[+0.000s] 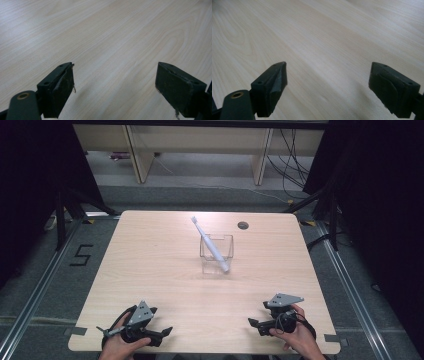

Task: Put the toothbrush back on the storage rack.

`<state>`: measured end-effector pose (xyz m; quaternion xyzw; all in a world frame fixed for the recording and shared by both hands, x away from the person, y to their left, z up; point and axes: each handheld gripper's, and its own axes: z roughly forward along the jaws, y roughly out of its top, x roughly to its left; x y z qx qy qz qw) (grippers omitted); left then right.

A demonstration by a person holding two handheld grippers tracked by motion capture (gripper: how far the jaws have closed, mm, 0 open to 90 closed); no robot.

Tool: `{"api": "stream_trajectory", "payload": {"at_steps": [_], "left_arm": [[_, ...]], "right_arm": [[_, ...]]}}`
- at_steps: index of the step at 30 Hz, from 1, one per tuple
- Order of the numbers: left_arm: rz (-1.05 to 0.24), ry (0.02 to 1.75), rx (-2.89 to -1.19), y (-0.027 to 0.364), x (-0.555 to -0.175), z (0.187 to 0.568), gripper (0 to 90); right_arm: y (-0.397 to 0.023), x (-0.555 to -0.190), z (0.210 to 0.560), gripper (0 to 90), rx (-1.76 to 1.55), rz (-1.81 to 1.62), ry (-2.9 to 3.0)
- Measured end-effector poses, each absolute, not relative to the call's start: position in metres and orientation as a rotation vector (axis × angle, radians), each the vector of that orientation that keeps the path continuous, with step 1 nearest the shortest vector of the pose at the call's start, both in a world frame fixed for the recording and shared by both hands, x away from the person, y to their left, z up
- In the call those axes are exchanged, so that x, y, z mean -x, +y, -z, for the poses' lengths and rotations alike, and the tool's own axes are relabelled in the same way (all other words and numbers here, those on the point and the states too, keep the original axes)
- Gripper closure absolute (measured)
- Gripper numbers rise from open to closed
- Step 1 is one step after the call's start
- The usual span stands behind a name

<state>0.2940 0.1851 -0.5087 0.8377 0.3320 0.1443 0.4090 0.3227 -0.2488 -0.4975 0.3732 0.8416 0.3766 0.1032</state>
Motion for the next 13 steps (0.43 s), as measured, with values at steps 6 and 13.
{"api": "stream_trajectory", "payload": {"at_steps": [6, 13], "left_arm": [[-0.358, 0.85, -2.092, 0.184, -0.2932, 0.509, 15.0], [-0.37, 0.829, -2.11, 0.1855, -0.294, 0.5074, 15.0]], "right_arm": [[-0.2488, -0.3228, 0.4977, 16.3, -1.101, -1.112, 2.485], [-0.2491, -0.3235, 0.4981, 16.3, -1.106, -1.11, 2.482]]}}
